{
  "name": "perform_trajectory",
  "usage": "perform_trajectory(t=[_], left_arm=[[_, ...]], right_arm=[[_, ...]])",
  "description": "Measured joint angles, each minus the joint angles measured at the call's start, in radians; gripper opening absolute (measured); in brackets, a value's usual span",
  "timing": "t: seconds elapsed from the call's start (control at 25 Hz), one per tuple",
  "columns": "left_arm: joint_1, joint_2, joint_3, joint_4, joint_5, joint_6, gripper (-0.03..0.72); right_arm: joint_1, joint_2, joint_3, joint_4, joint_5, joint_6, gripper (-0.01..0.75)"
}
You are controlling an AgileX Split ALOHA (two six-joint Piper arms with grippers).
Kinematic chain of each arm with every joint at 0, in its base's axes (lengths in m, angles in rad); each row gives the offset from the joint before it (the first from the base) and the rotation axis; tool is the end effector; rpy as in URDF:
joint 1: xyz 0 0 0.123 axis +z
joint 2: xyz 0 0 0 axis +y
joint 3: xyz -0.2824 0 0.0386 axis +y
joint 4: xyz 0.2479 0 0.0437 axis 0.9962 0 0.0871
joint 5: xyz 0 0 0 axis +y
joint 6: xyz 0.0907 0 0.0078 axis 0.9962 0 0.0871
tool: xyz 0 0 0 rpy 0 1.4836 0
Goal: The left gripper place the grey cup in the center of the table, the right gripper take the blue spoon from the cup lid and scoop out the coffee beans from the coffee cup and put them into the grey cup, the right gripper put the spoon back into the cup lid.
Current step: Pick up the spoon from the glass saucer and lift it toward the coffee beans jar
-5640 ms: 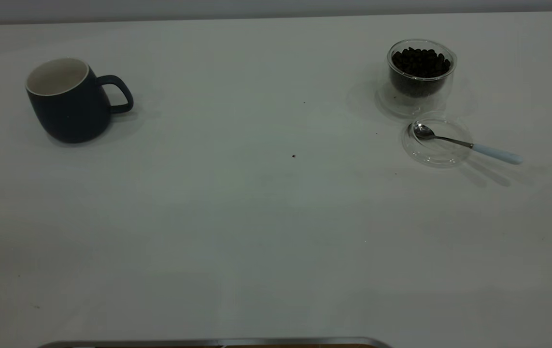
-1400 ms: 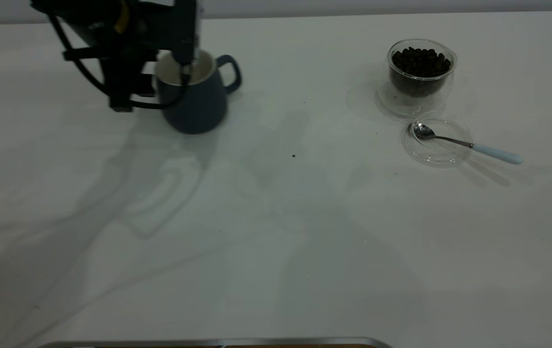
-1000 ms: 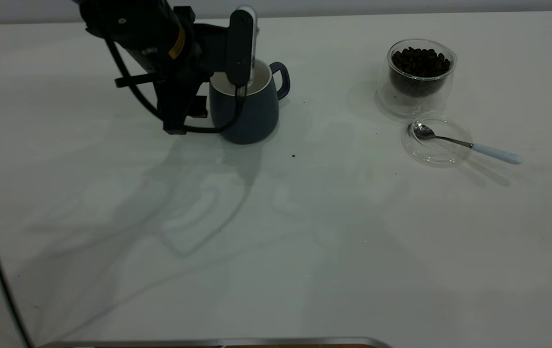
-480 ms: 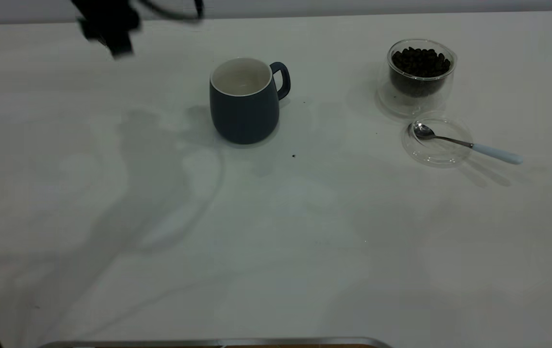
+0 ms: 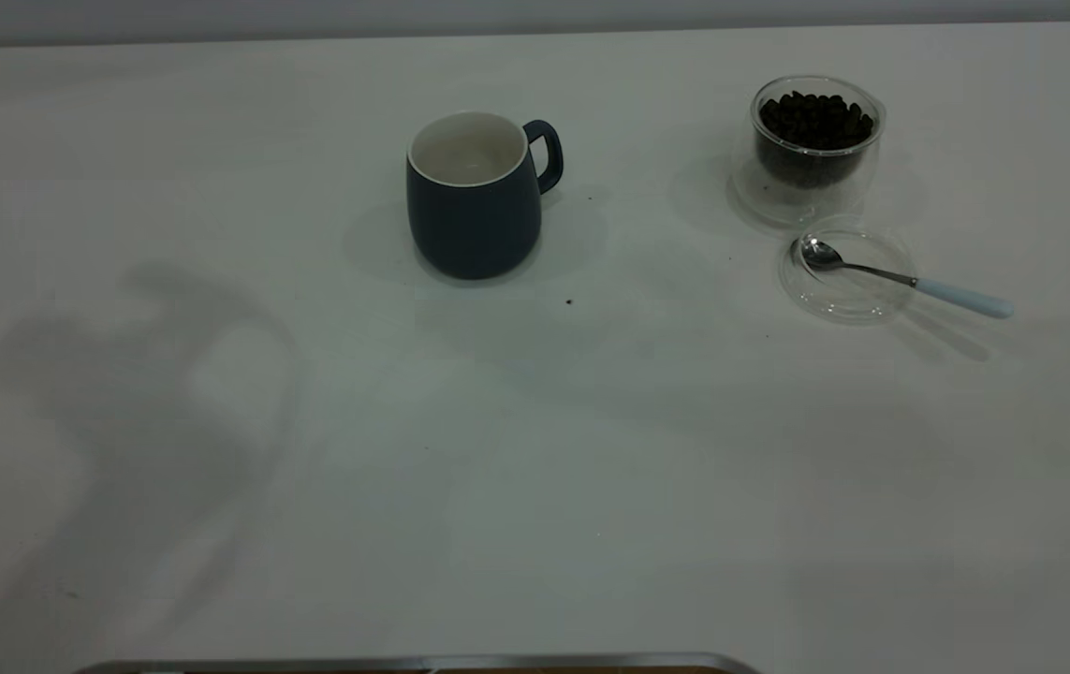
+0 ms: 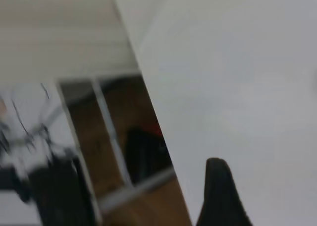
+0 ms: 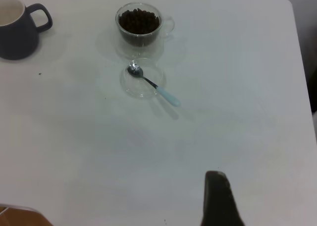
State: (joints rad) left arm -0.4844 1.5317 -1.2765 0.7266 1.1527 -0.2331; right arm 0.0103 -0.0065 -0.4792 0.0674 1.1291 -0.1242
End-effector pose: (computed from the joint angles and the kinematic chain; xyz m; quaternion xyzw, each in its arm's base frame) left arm 0.2951 -0.0928 0.3189 0.2181 0.9073 0.2776 0.2286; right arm -0.0067 0.0055 0.2661 -0.0609 0.8714 0.0059 0.4867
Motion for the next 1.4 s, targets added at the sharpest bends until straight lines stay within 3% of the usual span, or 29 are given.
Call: perform_trajectory(t=[0.4, 0.68, 1.04, 1.4], left_arm=[[-0.002, -0.499, 0.046, -0.409, 0.013, 0.167, 0.549], [-0.002, -0.785, 0.294, -0.715, 0.013, 0.275, 0.549], [-0.002, -1.031, 0.687, -0.817, 0.008, 0.279, 0.549], [-0.002, -1.149, 0.791, -0.804, -0.035, 0.288, 0.549]], right_arm=[[0.0, 0.0, 0.0, 0.0, 0.0, 0.0, 0.501], [0.0, 0.0, 0.0, 0.0, 0.0, 0.0, 0.501], [0.0, 0.0, 0.0, 0.0, 0.0, 0.0, 0.501], [0.0, 0.0, 0.0, 0.0, 0.0, 0.0, 0.501]])
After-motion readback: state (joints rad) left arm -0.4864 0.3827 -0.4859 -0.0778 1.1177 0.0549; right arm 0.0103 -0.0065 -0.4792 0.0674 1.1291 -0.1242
